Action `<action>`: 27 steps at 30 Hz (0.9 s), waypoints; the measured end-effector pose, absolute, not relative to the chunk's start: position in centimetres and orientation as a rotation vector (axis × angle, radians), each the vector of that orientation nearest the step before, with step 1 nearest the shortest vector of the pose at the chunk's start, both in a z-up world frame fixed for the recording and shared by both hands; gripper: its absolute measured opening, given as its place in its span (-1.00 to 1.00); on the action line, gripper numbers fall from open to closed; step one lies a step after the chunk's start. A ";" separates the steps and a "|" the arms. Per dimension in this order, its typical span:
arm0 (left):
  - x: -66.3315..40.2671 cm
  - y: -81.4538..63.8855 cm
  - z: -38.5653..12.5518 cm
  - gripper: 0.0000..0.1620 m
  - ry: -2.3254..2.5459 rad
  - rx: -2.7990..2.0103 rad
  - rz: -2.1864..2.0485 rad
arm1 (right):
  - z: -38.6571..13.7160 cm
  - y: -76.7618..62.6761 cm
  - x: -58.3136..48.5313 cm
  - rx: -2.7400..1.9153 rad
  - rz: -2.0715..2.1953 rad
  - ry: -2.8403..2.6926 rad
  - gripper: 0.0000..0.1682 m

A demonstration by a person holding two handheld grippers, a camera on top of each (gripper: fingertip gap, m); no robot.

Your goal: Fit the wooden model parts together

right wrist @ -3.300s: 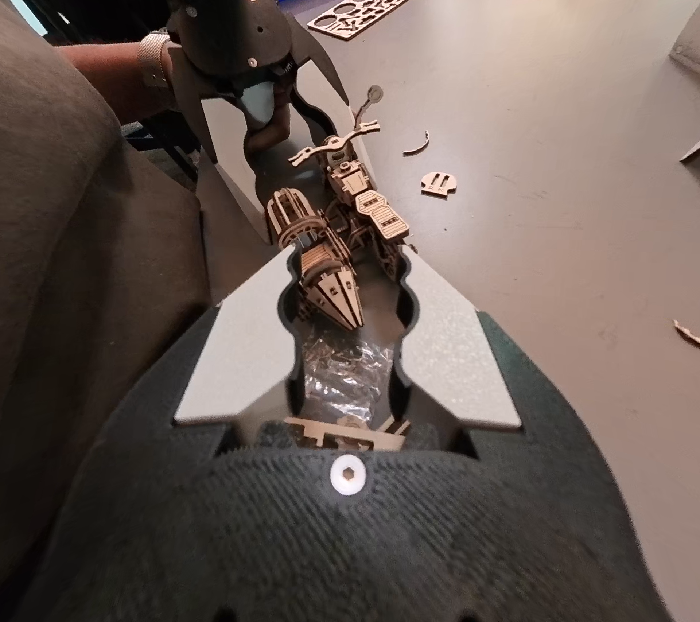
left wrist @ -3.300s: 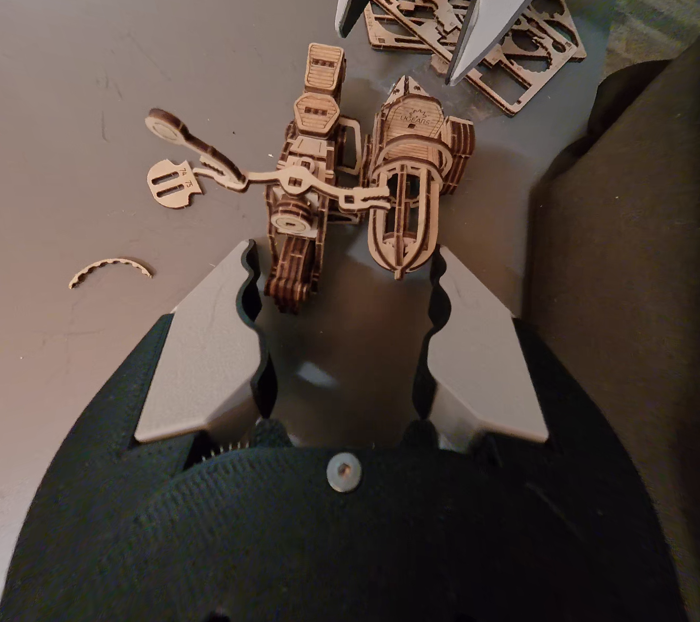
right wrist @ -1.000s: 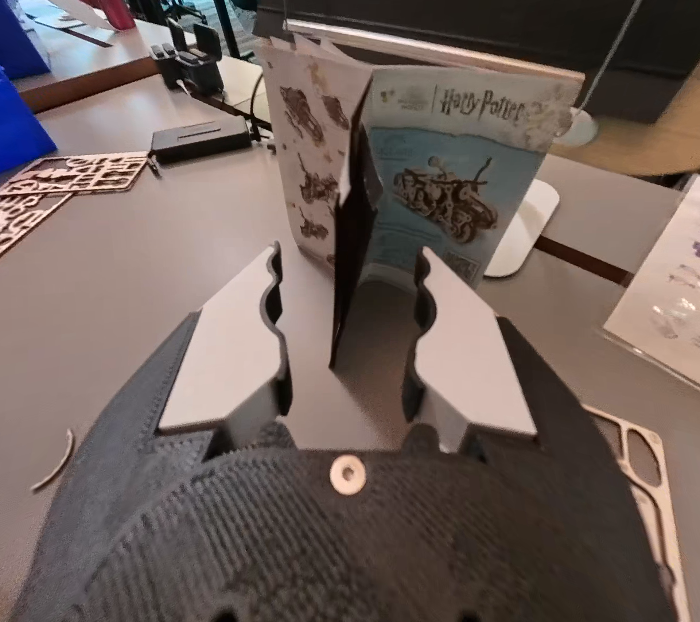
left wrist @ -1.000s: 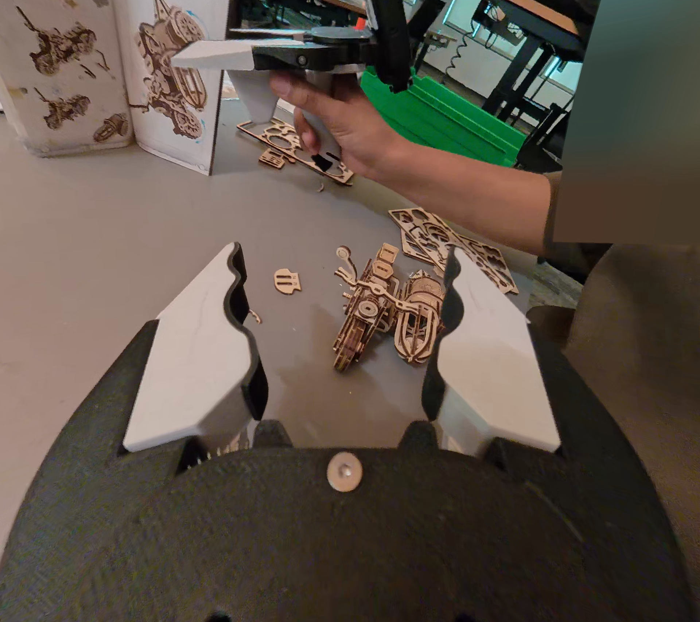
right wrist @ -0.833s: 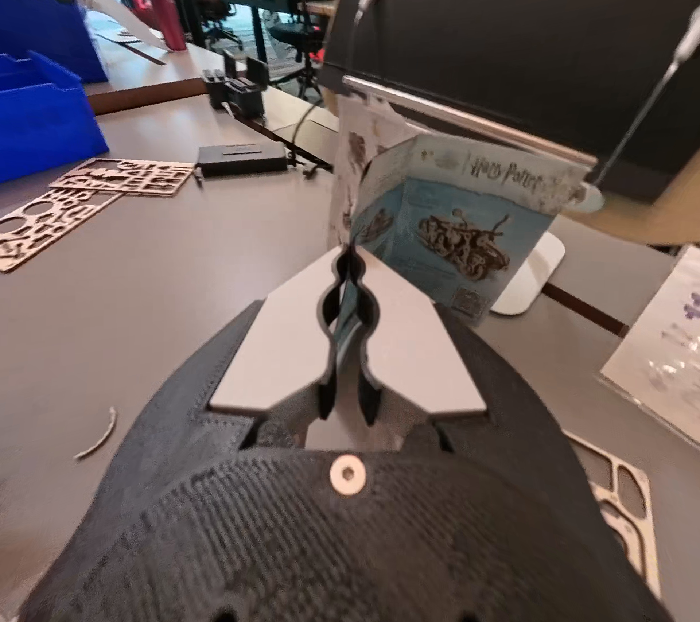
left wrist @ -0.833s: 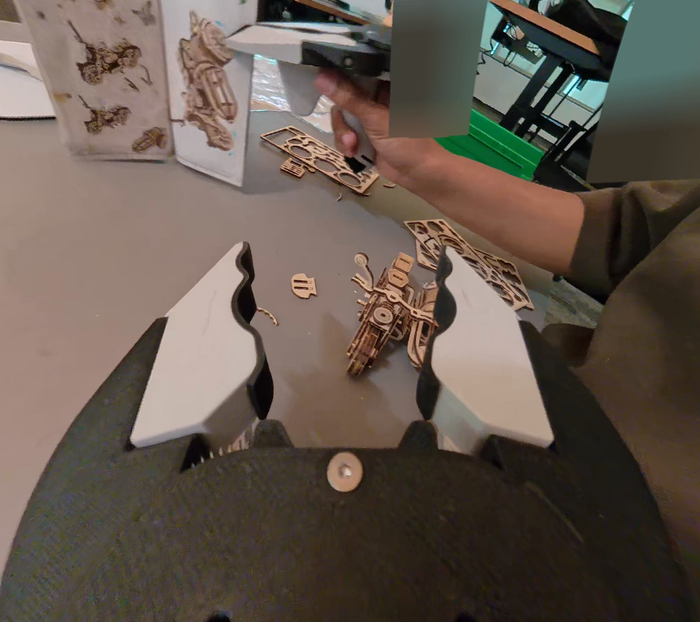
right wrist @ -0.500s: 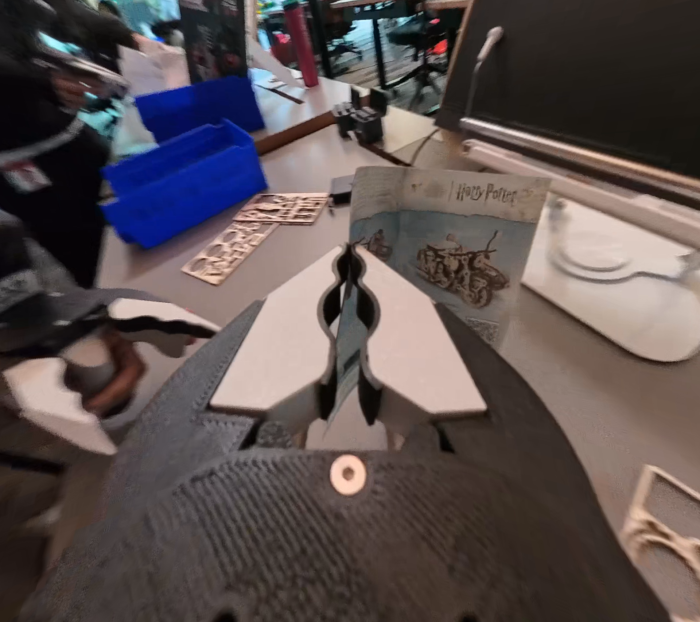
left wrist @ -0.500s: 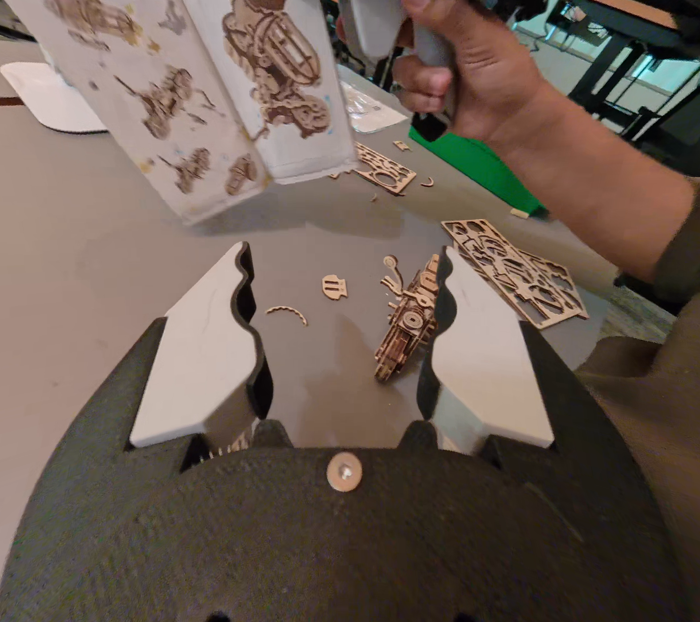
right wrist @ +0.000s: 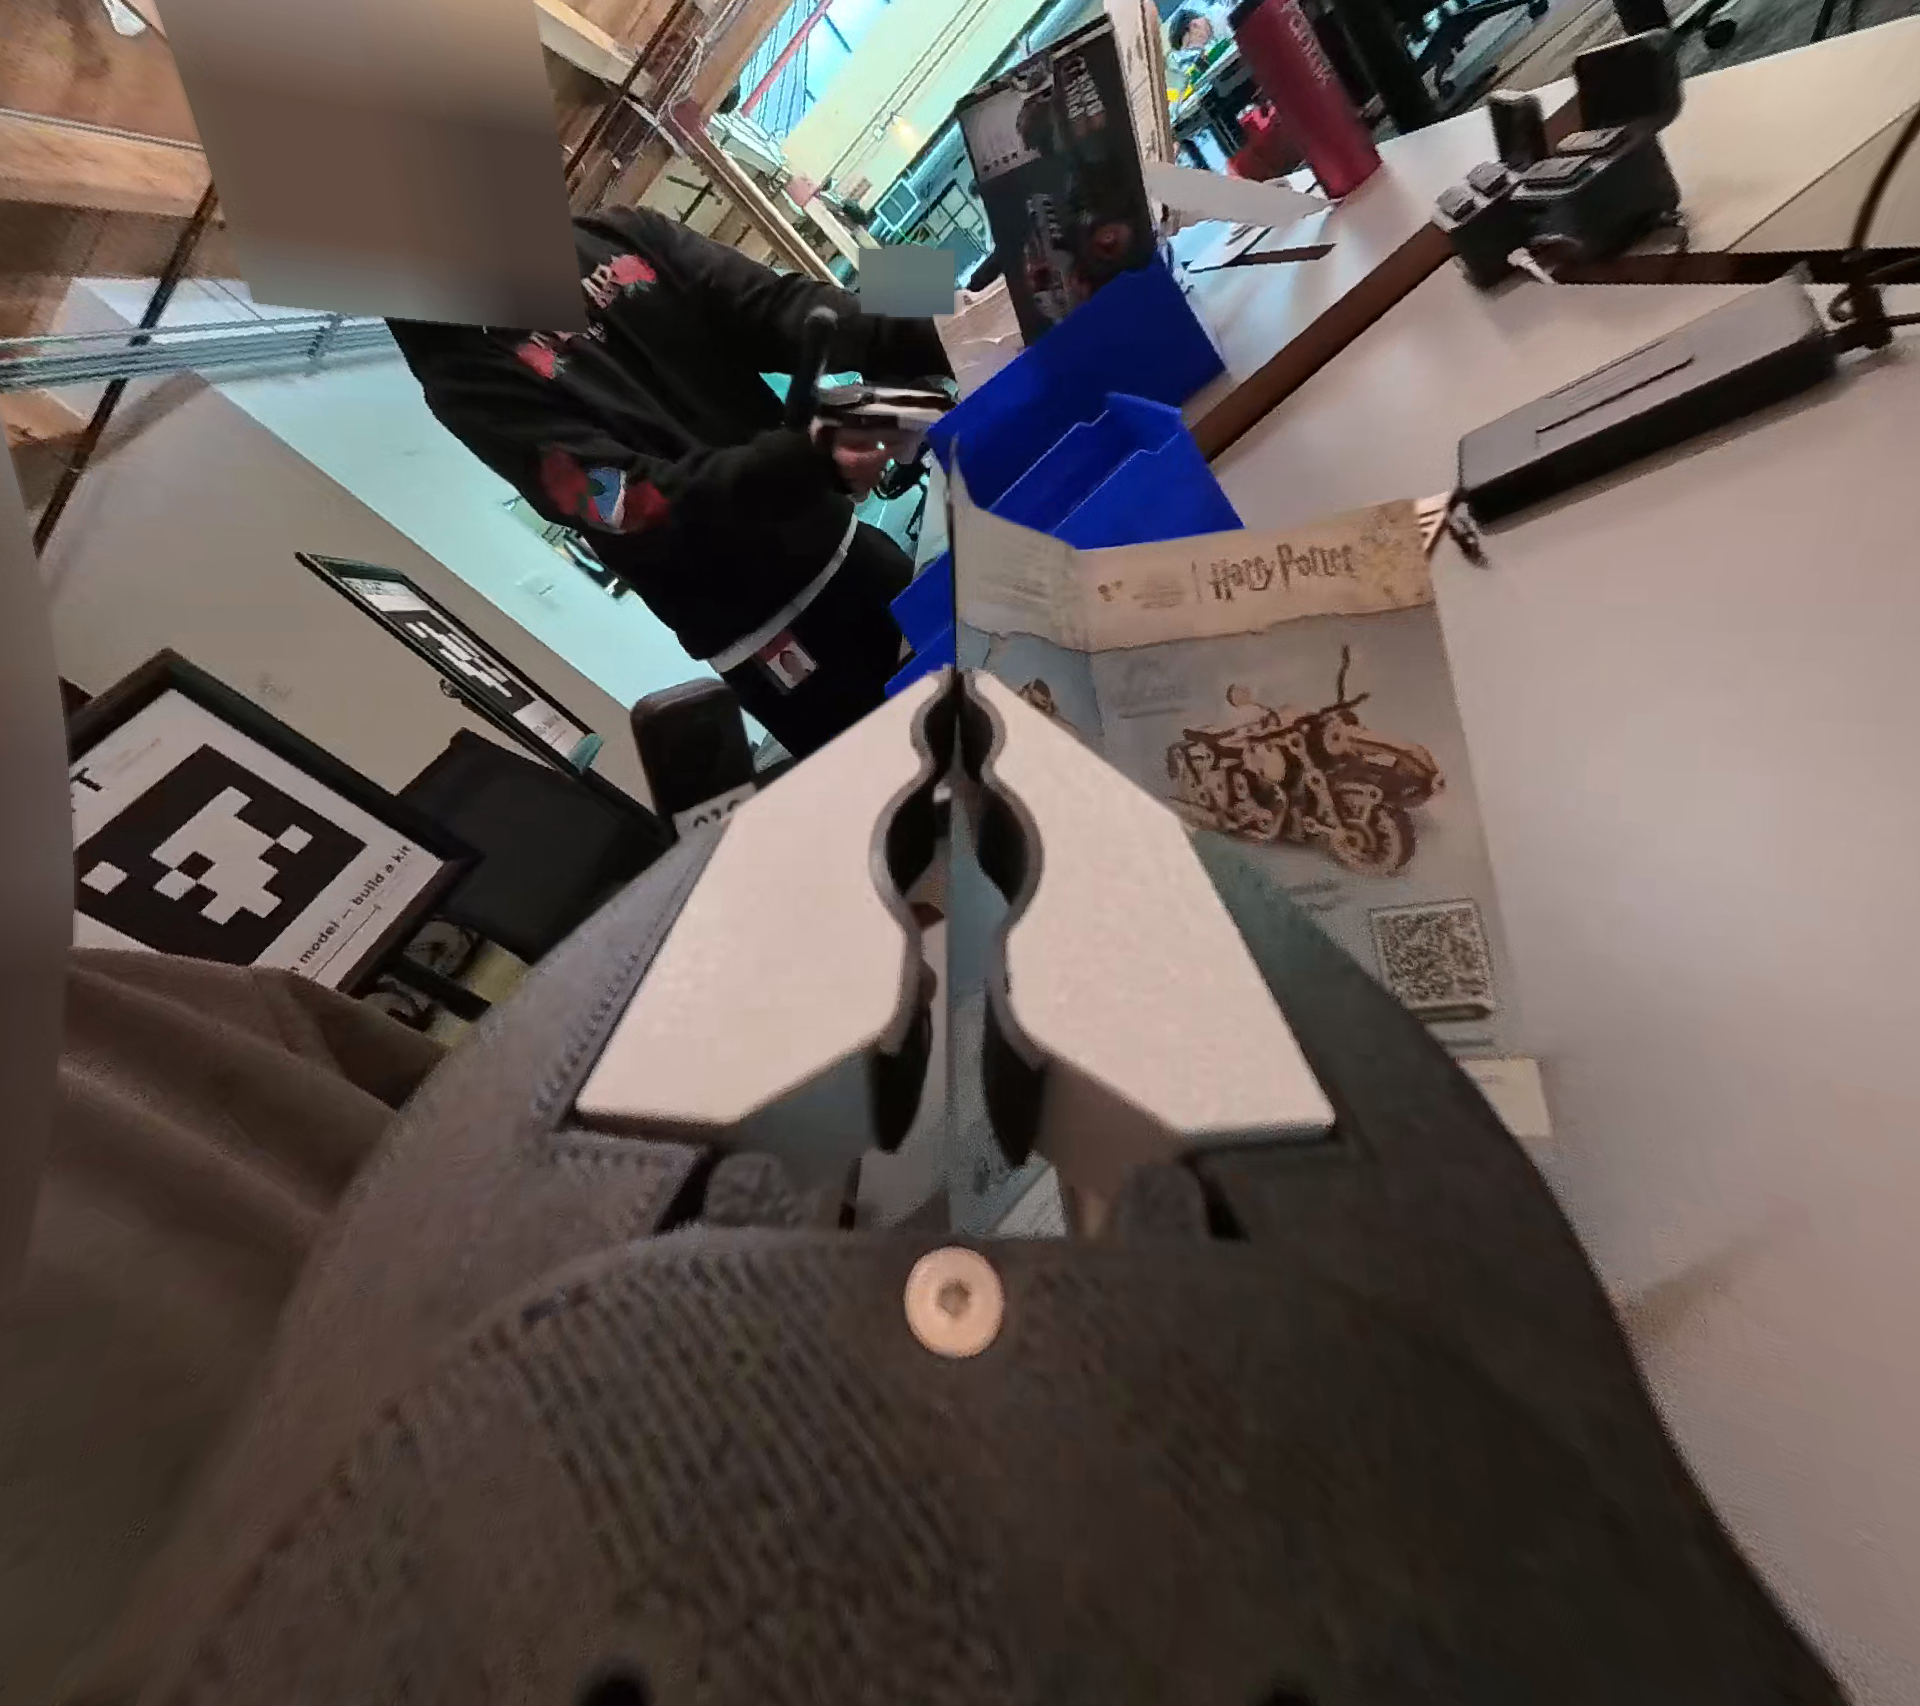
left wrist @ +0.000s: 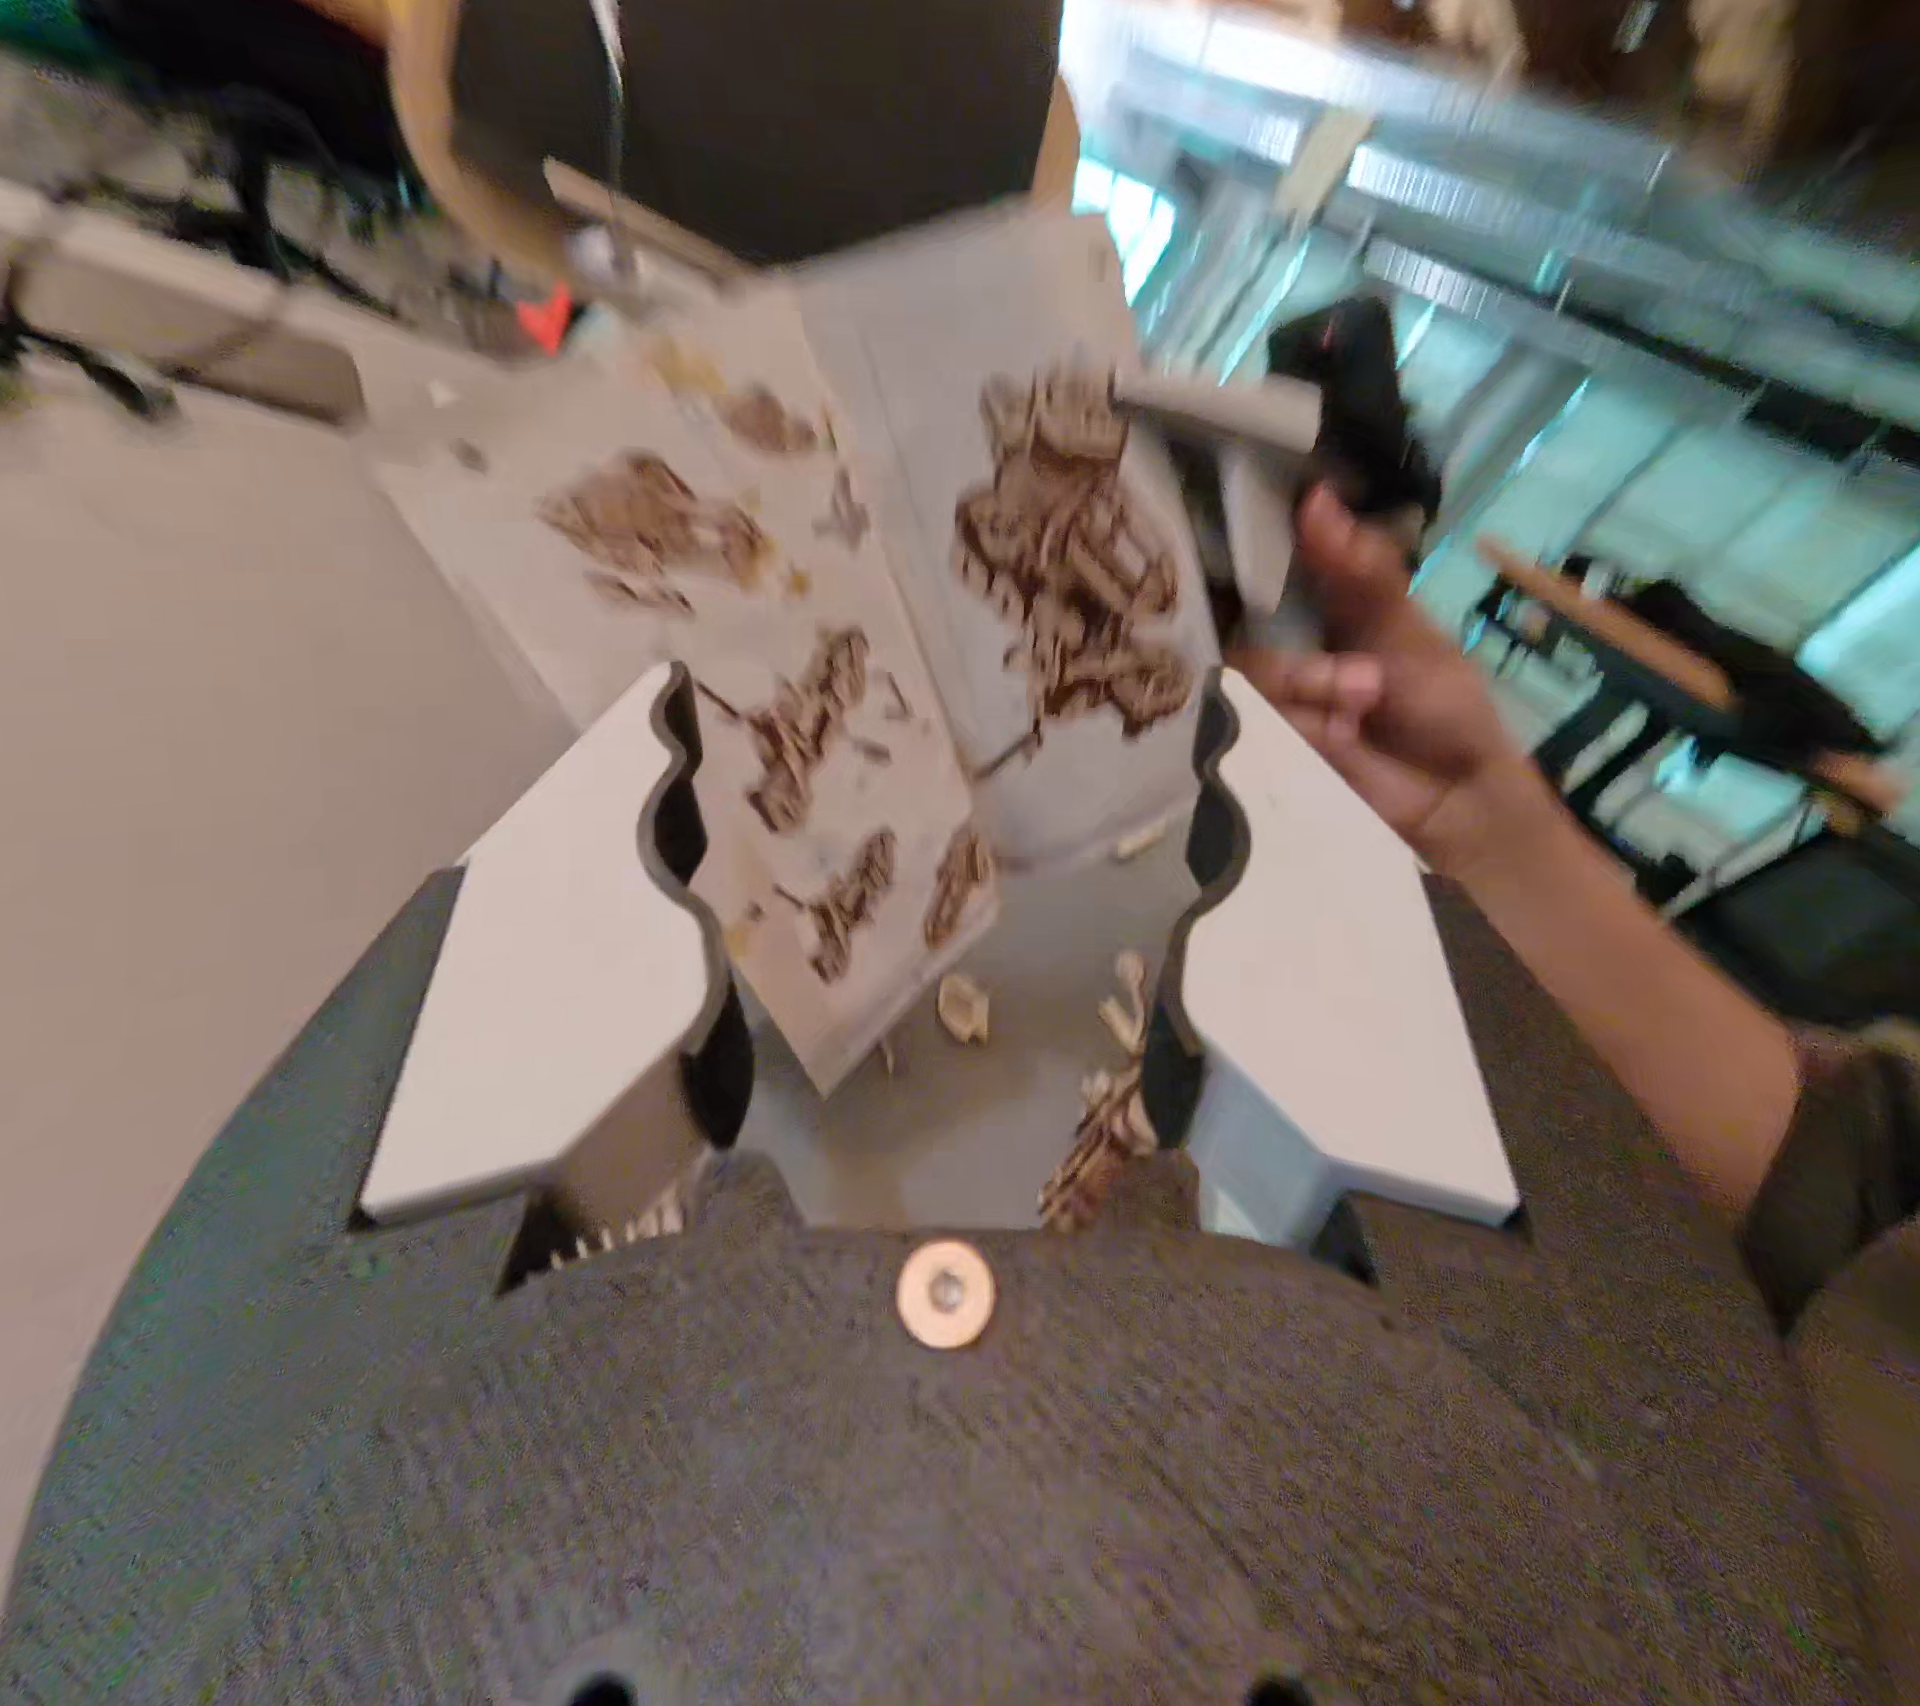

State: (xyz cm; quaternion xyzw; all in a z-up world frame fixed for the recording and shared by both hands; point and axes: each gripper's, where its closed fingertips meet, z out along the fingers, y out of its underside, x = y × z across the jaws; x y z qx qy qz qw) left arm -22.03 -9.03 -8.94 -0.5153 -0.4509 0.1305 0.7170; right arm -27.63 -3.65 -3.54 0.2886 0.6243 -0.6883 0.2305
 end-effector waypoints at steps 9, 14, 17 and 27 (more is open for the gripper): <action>-22.1 -11.9 -8.7 0.32 -1.058 -0.943 0.116 | 0.1 -3.6 -25.6 0.780 -1.981 1.728 -1.00; -21.2 -8.2 -9.7 0.30 -1.026 -0.969 -0.190 | 1.9 -3.1 -23.7 0.749 -1.986 1.687 -1.00; -19.5 -6.2 -8.4 0.08 -0.897 -0.914 -0.447 | 2.8 -2.8 -23.3 0.736 -1.995 1.641 -1.00; -16.5 -7.7 -3.7 -1.00 -0.597 -0.715 -0.575 | 3.5 -1.1 -24.2 0.787 -2.012 1.550 -1.00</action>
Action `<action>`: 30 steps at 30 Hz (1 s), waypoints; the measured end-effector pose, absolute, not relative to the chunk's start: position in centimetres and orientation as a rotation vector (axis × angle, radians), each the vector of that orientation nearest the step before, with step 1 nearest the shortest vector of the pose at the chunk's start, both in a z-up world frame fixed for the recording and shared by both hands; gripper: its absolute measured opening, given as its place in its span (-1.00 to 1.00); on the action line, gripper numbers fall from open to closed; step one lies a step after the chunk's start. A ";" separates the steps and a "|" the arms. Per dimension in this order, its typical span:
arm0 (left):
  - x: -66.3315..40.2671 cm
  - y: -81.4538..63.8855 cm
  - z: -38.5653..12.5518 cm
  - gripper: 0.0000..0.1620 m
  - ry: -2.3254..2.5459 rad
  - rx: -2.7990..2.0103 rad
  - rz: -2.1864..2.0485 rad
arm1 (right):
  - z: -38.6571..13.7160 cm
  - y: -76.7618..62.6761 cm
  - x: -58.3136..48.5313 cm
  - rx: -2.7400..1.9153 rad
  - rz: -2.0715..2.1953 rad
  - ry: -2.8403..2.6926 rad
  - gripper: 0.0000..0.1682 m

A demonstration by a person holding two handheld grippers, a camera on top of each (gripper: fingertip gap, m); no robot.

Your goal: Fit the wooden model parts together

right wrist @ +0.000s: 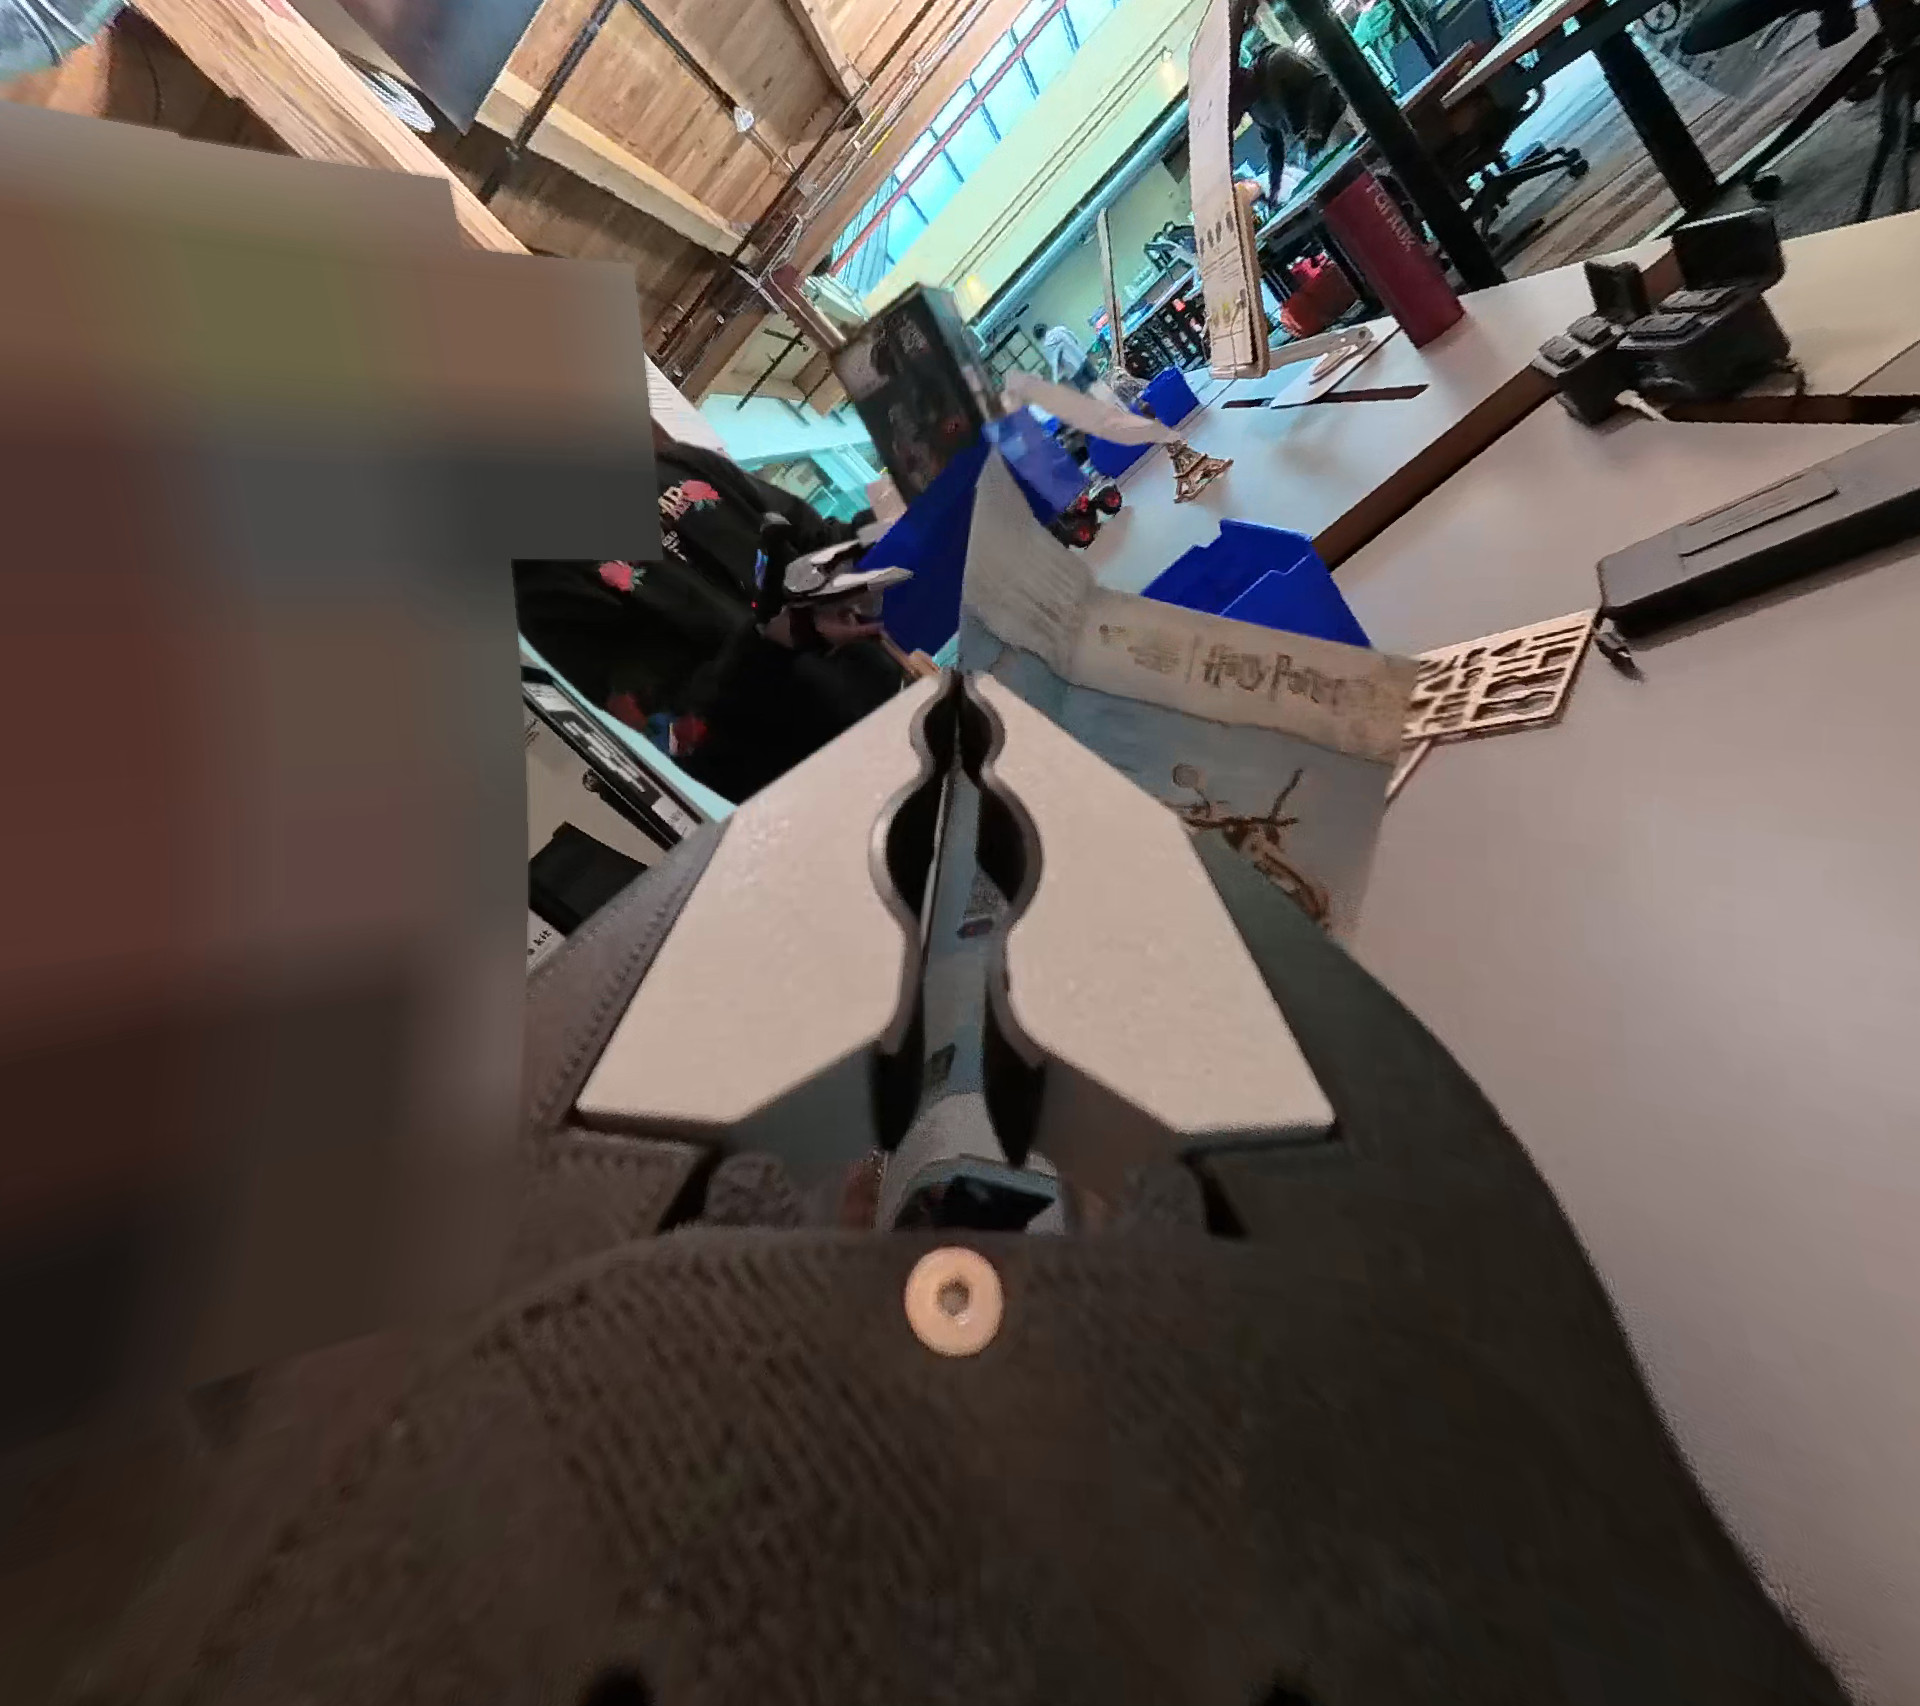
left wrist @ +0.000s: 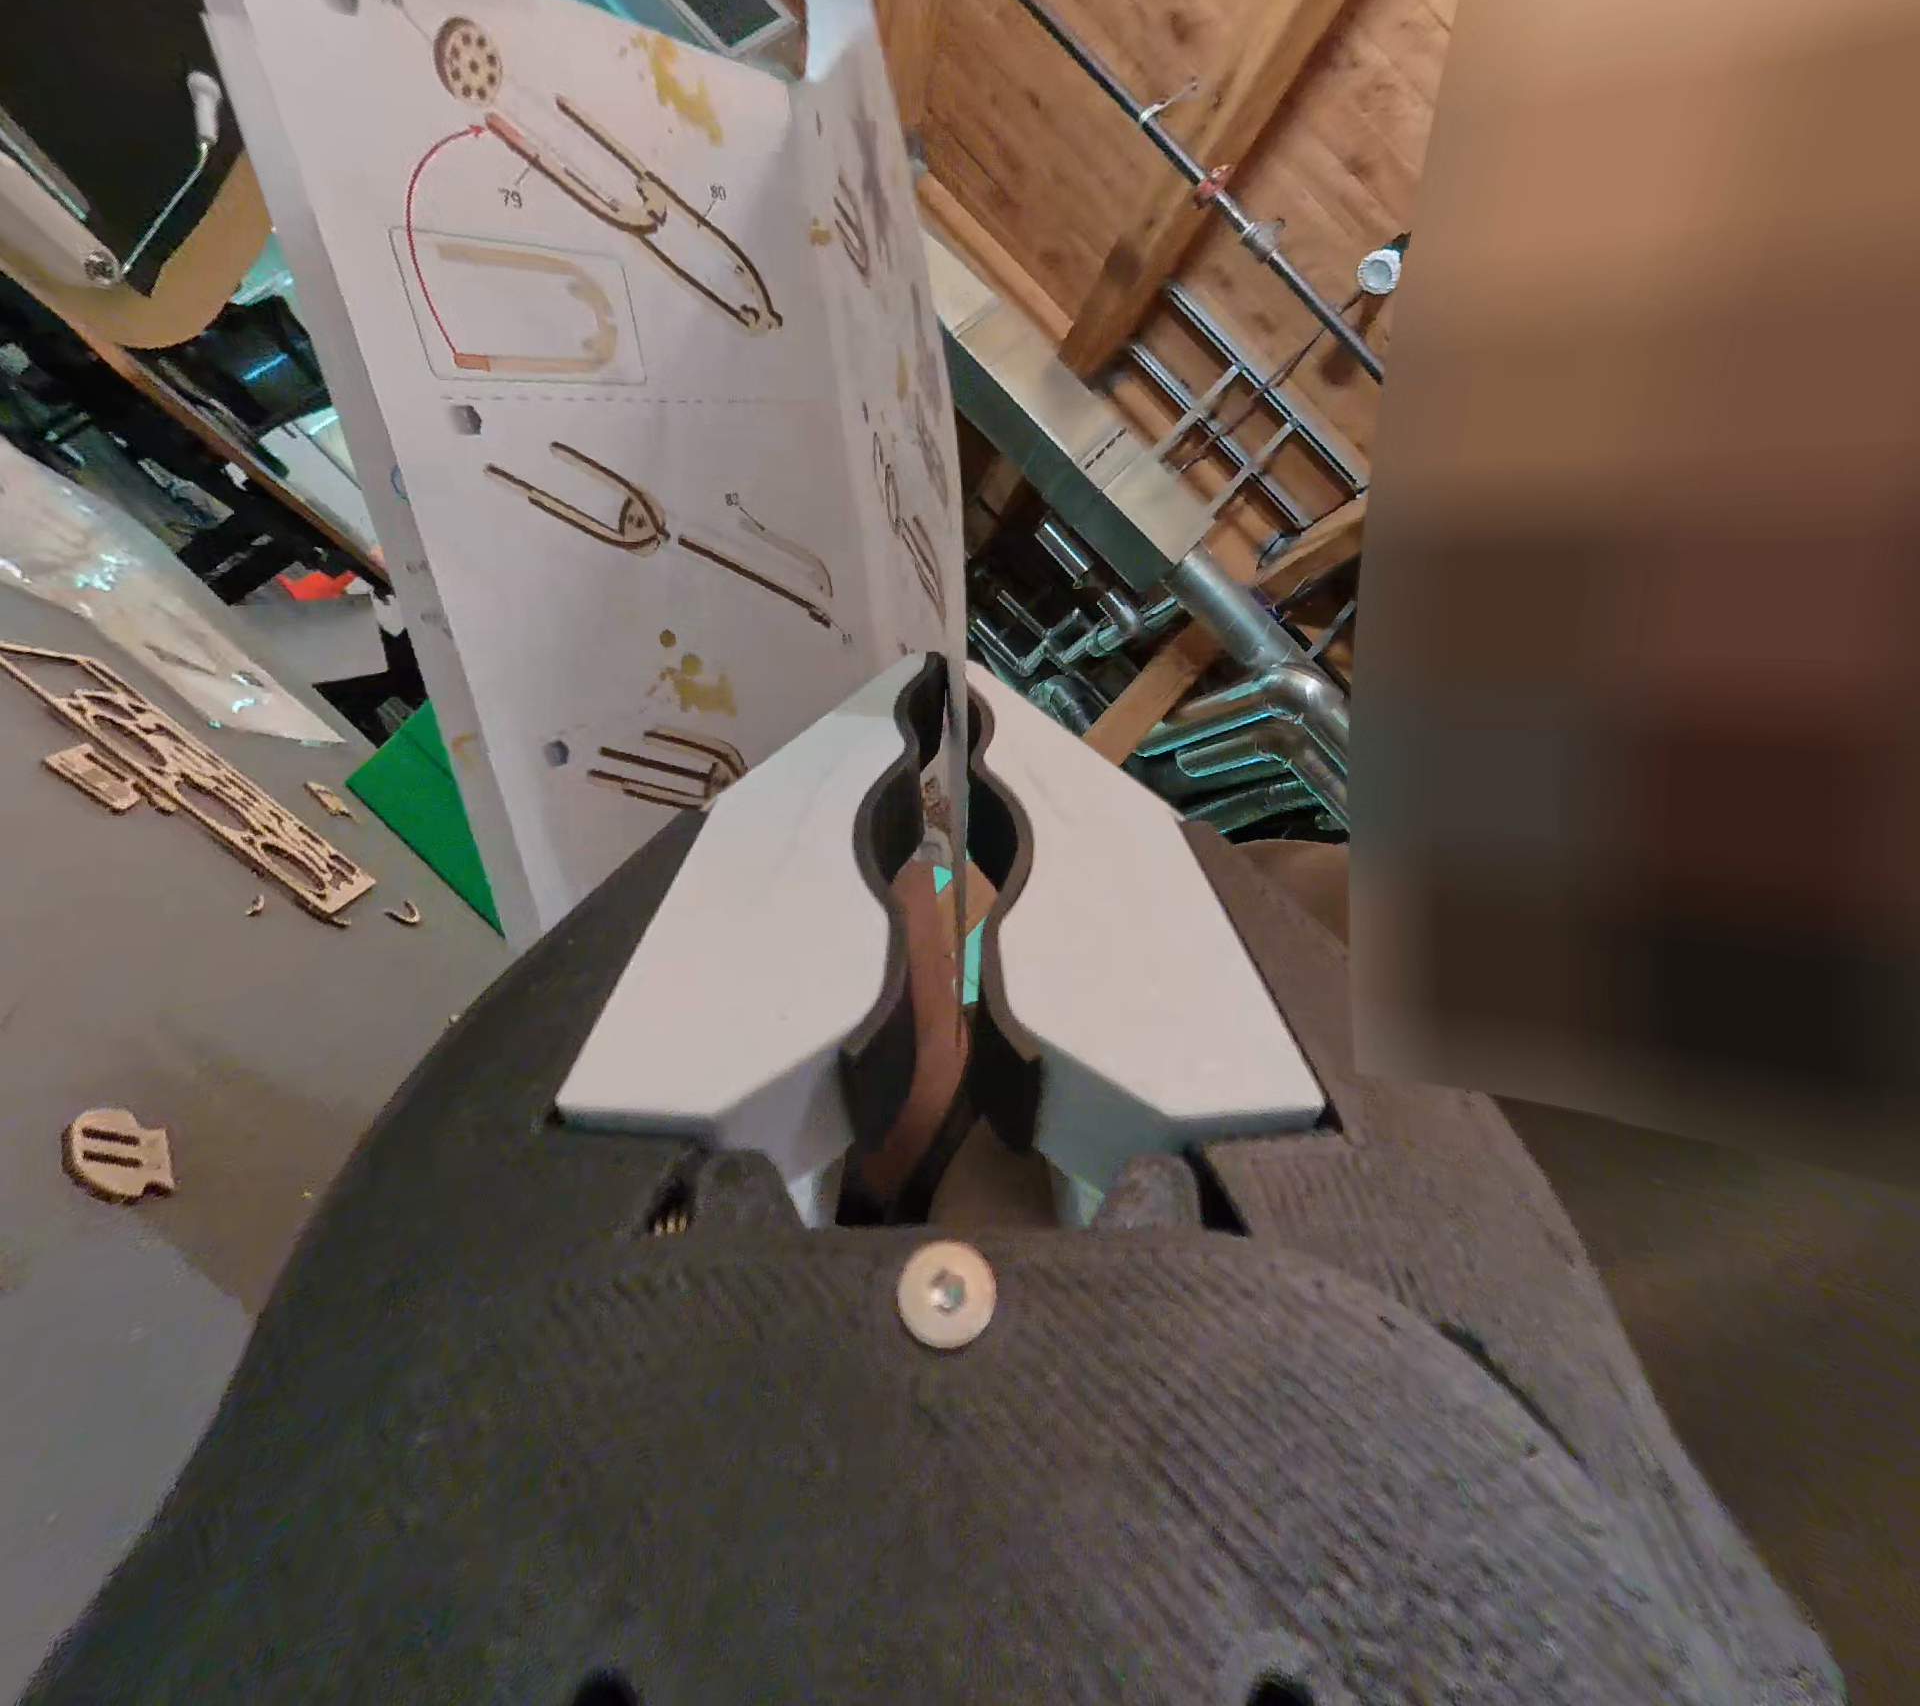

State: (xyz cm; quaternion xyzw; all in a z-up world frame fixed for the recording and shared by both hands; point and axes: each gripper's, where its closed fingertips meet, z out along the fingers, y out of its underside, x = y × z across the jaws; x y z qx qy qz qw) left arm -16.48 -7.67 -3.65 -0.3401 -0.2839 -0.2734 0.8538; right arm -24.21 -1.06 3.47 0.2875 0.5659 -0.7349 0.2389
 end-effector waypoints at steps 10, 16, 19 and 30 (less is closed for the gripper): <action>-16.0 -7.1 -3.2 -1.00 -0.583 -0.727 -0.572 | 3.3 -0.7 -24.5 0.796 -2.024 1.585 -1.00; -16.1 -7.1 -3.4 -1.00 -0.593 -0.742 -0.559 | 3.4 -0.6 -24.5 0.793 -2.026 1.586 -1.00; -16.1 -7.0 -3.4 -1.00 -0.592 -0.745 -0.560 | 3.3 -0.6 -24.5 0.794 -2.025 1.587 -1.00; -16.1 -6.9 -3.4 -1.00 -0.595 -0.752 -0.565 | 3.1 -0.5 -24.8 0.801 -2.024 1.589 -1.00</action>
